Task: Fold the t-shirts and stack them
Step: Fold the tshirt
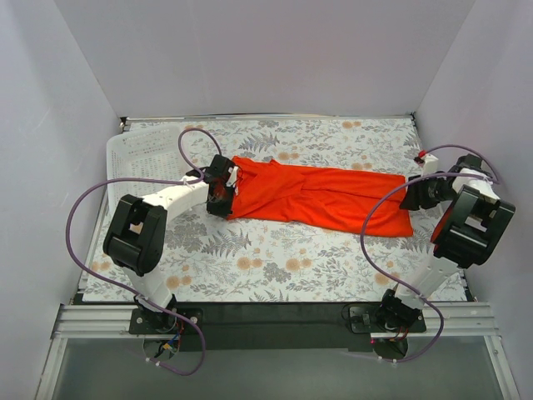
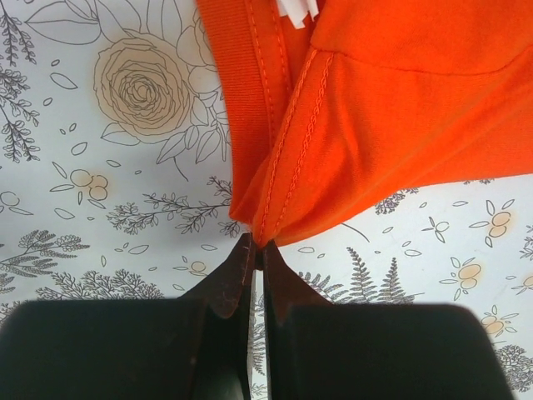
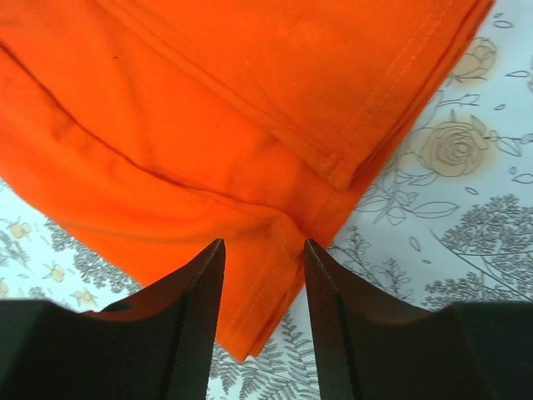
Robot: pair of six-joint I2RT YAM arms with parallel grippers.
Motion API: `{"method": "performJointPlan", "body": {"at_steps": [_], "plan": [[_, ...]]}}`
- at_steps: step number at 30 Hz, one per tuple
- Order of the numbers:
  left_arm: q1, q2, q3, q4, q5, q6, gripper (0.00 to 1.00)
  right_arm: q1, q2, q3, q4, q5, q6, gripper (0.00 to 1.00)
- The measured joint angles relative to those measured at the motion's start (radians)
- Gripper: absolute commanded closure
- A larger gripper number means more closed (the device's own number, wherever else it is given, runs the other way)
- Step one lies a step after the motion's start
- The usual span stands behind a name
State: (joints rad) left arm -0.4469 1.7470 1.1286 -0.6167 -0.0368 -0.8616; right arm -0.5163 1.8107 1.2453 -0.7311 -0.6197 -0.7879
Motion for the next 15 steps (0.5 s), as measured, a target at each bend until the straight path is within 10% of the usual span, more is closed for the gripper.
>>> {"method": "performJointPlan", "body": {"at_steps": [15], "plan": [[0.003, 0.000, -0.008, 0.007, 0.011, -0.003, 1.00, 0.006, 0.023, -0.053, 0.110, 0.109, 0.055, 0.71]]}}
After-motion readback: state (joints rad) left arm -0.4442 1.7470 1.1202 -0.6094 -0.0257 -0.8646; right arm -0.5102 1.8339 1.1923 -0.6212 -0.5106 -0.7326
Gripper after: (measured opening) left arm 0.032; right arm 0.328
